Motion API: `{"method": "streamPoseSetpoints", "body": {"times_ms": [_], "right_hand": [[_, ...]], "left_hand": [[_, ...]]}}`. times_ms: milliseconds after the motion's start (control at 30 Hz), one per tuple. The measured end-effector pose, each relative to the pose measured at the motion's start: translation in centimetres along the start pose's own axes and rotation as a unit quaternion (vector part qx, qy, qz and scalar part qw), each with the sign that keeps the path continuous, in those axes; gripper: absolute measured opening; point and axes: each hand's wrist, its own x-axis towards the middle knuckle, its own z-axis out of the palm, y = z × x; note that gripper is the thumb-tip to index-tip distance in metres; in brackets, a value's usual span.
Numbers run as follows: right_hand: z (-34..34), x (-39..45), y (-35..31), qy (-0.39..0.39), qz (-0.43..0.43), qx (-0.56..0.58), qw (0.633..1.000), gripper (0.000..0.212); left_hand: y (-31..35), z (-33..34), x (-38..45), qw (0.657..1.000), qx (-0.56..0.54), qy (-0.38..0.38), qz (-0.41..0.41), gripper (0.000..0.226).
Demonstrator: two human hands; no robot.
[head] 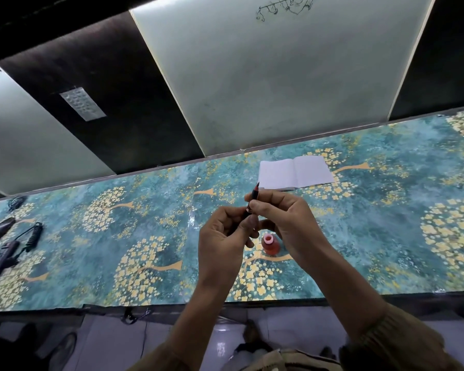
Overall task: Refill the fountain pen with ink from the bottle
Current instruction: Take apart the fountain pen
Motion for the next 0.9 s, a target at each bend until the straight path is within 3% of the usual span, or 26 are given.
{"method": "streamPoseSetpoints", "body": {"times_ms": [400,600,767,900], "right_hand": [[2.9,1.2,-0.6,0.073,-0.043,-0.060,0.995,0.006],[6.7,2.8,0.4,0.105,-0.068,-0.088,0.988,0.025],[9.3,3.8,1.8,0.118,-0.056,-0.098,0.987,0.012],[11.4,4.3,3.1,0.121,-0.048,-0.097,0.987,0.014]], "left_hand": [[1.1,-2.9,2.9,0.998,-0.030,-0.042,0.032,0.006],[0.7,-6.2,4.7,0.996,-0.037,-0.066,0.055,0.007],[-0.3,-9.1,6.1,0.993,-0.066,-0.078,0.051,0.006],[-1.6,-11.5,7.2,0.992,-0.077,-0.086,0.050,0.007]]}}
